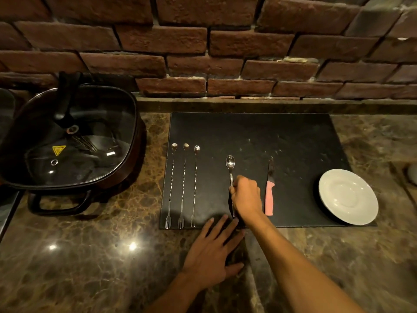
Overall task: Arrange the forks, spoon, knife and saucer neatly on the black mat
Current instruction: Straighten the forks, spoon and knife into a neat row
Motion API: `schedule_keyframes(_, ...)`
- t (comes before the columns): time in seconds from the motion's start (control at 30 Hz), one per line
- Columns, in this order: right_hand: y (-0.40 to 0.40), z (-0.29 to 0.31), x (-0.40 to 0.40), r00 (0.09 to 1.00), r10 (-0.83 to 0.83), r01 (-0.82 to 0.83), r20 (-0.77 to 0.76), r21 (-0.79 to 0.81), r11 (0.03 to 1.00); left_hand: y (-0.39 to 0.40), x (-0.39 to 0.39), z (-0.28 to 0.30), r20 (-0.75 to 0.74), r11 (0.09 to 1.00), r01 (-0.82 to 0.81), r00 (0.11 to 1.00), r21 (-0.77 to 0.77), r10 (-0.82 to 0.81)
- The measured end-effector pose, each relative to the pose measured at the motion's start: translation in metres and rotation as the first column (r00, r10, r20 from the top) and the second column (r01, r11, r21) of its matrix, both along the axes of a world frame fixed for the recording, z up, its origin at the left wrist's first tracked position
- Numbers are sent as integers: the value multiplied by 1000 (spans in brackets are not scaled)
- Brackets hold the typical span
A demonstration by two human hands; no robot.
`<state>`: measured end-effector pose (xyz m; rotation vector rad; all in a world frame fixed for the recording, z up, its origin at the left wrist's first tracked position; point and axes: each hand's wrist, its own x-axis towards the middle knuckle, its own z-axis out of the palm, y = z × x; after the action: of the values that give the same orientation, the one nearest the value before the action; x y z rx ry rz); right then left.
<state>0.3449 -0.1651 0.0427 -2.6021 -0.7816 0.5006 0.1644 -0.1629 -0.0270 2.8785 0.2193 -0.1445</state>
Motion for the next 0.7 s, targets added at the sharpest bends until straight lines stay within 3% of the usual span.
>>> schedule_keyframes(0.2,22,-5,-8,997,-30,31,-73,13,999,3,-2,2,13,999,23,1000,-37,-23)
schedule_keyframes(0.7,25,-6,-11,999,-25,26,-28,25,999,3,-1,6,-5,999,25,1000,-25,-26)
